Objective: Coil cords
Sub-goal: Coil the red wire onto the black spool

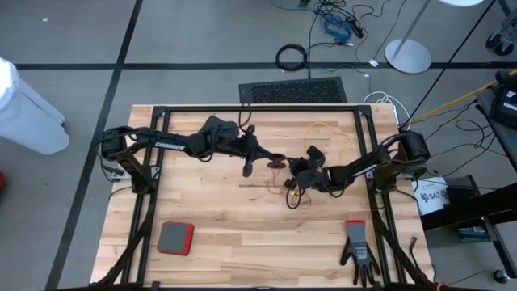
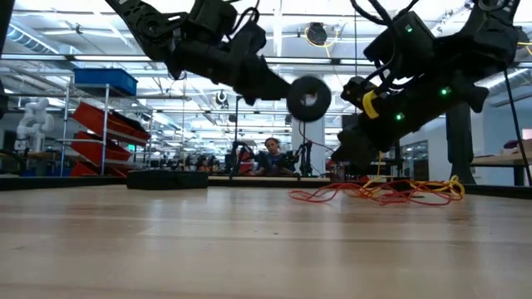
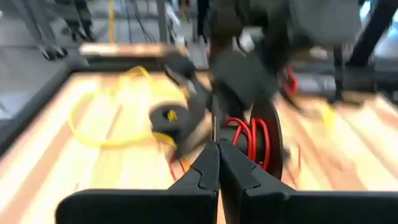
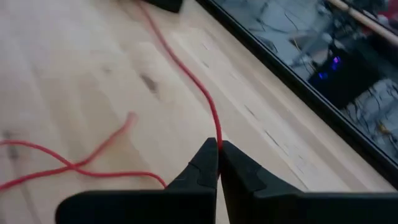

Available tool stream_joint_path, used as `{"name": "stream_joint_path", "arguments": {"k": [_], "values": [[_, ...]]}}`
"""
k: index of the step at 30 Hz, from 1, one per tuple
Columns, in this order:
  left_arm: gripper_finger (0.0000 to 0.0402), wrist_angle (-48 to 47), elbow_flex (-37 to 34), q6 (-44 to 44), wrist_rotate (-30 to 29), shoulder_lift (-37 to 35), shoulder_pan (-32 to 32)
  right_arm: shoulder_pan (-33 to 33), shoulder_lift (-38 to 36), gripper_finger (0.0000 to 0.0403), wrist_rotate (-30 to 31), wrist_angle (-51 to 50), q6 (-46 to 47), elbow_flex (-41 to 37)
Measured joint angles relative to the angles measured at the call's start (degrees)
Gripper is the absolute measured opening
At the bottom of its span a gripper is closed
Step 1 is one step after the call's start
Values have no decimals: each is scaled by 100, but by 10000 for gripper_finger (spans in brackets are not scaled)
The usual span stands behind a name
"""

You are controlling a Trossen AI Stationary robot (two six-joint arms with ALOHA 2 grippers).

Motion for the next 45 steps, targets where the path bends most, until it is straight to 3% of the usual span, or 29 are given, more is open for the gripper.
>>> {"name": "stream_joint_path", "arguments": {"k": [4,11,21,26,45], "values": [[0,-610,2,433,-162,0,0,-31,-352,1,28,-280,187,0],[0,-1179,2,1014,-1426,0,-9,-20,-840,0,-311,-326,184,0],[0,-588,2,1936,-3295,0,-483,0,-927,0,-772,561,-65,0],[0,-237,2,2252,-3852,0,-640,20,-927,0,-807,1212,-371,2],[0,1788,13,2033,-4408,483,-752,-57,-383,0,-637,1807,-1509,758]]}}
